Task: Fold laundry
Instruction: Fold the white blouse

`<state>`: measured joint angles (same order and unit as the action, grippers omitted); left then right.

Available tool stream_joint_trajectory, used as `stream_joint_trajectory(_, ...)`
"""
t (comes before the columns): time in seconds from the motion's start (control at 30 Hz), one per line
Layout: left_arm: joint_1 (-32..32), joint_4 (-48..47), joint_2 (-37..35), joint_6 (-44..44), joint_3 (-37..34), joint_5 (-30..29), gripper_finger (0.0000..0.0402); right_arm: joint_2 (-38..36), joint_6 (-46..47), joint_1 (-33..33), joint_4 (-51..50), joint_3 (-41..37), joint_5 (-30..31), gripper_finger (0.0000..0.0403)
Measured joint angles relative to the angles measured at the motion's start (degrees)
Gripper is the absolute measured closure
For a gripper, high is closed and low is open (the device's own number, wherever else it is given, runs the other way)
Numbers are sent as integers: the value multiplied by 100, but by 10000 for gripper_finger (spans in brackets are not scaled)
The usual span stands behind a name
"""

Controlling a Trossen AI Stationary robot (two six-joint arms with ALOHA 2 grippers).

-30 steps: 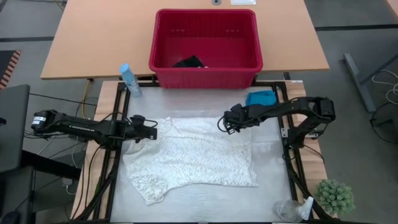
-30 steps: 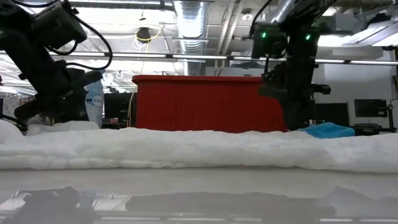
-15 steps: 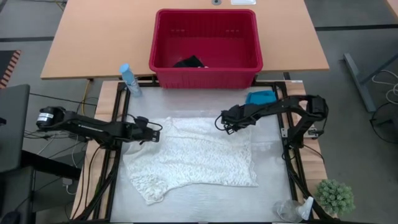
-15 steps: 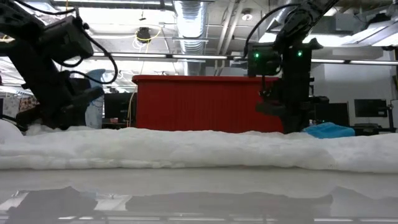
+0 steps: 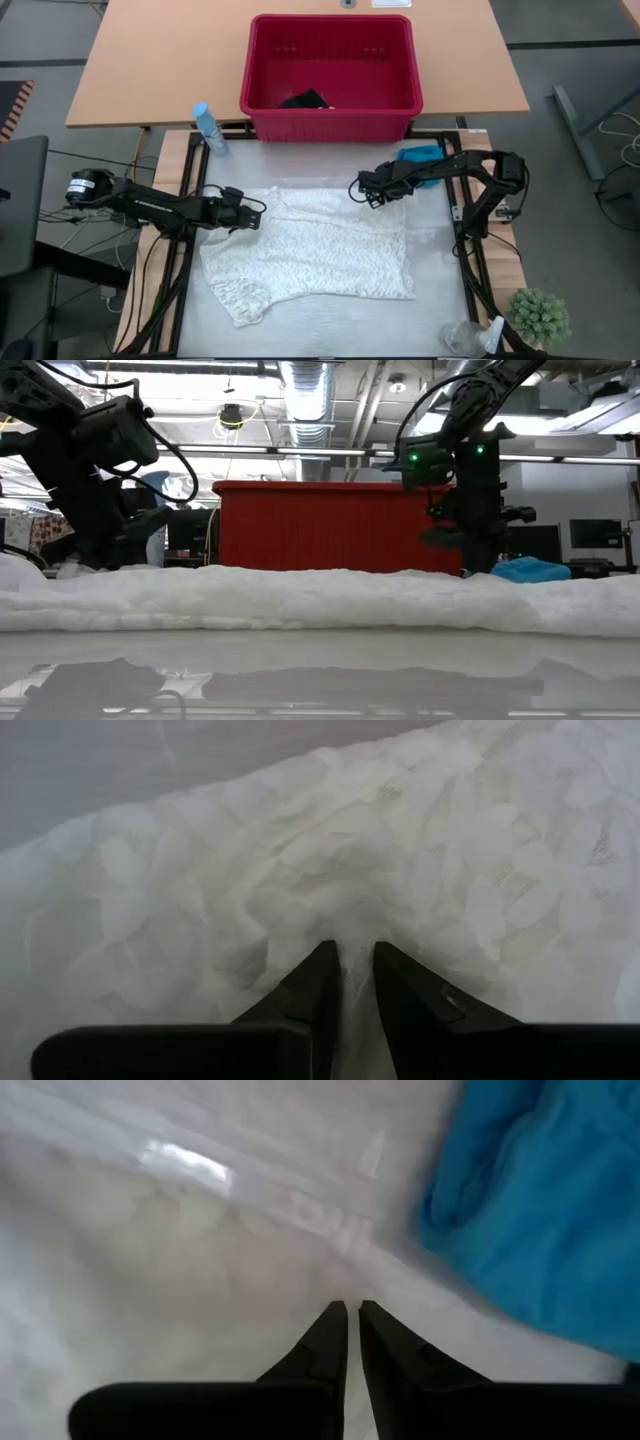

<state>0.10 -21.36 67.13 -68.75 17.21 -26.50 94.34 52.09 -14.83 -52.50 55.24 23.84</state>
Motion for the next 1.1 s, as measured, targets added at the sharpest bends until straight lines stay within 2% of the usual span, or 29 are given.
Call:
stream_joint_trajectory(0.3, -94, -109, -242, 328, 132, 65, 336, -237, -4, 69, -287, 13, 182, 345)
stream_joint_trajectory(0.53, -98, -173, -692, 1166, 489, 133, 336, -1065, -122, 484, -276, 21, 228, 345)
stream_joint_trajectory(0.7, -96, -136, -934, 2189, 662, 349, 325, -1576, -310, 814, -240, 22, 218, 345)
stream_joint_trajectory(0.87, -98, -58, -1087, 2853, 682, 922, 286, -2028, -461, 1185, -189, 22, 335, 345)
stream_joint_trajectory(1.1, -103, 290, -1301, 3402, 718, 1719, 197, -2565, -770, 1766, -144, 22, 476, 345)
